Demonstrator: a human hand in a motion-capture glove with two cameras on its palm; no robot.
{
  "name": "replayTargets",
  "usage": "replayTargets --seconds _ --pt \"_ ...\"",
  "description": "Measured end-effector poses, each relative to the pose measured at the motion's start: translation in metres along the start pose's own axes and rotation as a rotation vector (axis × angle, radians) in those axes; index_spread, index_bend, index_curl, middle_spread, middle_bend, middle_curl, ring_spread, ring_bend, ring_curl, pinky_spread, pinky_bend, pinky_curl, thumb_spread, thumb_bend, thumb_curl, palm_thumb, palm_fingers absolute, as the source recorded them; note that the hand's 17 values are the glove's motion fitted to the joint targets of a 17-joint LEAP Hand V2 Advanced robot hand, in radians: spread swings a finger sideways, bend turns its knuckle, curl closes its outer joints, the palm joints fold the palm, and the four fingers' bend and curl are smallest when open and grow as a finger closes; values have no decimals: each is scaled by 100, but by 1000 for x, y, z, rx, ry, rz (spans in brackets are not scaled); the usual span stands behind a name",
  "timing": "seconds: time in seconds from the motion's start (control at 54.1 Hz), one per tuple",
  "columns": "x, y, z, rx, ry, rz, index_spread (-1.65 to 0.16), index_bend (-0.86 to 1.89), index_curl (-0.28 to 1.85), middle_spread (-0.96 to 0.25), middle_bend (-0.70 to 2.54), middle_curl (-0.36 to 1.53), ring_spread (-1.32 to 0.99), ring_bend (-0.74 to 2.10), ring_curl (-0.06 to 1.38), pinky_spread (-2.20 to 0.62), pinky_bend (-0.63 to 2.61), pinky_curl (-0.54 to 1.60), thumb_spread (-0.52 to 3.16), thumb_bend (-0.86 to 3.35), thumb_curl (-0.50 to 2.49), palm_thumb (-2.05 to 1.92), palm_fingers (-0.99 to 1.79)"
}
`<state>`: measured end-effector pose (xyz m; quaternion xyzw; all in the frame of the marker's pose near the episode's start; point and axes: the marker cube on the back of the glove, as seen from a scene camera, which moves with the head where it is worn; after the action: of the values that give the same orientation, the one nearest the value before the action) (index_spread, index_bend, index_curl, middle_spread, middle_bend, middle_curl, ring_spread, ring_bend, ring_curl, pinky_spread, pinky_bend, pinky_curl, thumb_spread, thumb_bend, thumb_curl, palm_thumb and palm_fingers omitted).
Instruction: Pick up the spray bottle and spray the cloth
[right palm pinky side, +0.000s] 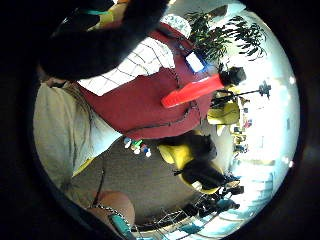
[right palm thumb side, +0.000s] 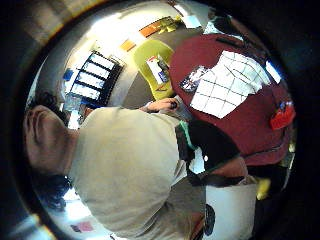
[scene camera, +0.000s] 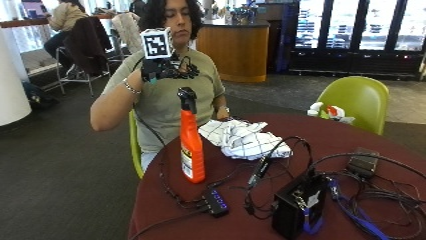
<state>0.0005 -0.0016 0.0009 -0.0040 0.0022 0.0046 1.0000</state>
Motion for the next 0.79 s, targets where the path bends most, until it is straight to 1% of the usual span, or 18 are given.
replayTargets --seconds 0.018,0.092,0.185,0.369,0.499,0.554,0.628,0.683,0.739,0.794 --pt "0 -1 0 -1 2 3 -20 19 5 -1 24 6 -4 37 7 8 31 7 42 26 9 41 50" --pt "1 -3 3 -16 7 14 -28 17 12 -1 23 11 -6 40 14 12 32 13 68 28 13 46 47" --pt "2 -2 2 -30 8 38 -34 16 16 -1 23 15 -6 41 18 15 31 18 88 26 16 48 45" --pt "6 2 -4 -42 1 56 -38 15 20 0 25 22 -7 40 22 18 29 22 106 20 21 51 45" --pt "19 3 6 -16 -21 149 -39 14 22 0 24 25 -7 39 24 19 28 25 112 16 24 52 45" --pt "28 5 13 18 -63 242 -39 14 22 0 24 26 -7 40 25 19 28 26 113 14 25 53 45" --pt "45 9 27 110 -138 459 -39 13 22 0 25 28 -7 41 26 19 27 27 114 12 27 55 46" --pt "59 14 38 190 -251 614 -39 13 22 0 25 29 -7 43 27 20 26 27 114 12 29 58 48" --pt "68 15 49 302 -399 726 -38 12 22 1 24 30 -6 43 28 19 28 29 114 11 30 61 50" --pt "79 14 58 436 -515 807 -37 11 22 1 23 30 -5 43 29 18 31 30 114 11 31 64 51"
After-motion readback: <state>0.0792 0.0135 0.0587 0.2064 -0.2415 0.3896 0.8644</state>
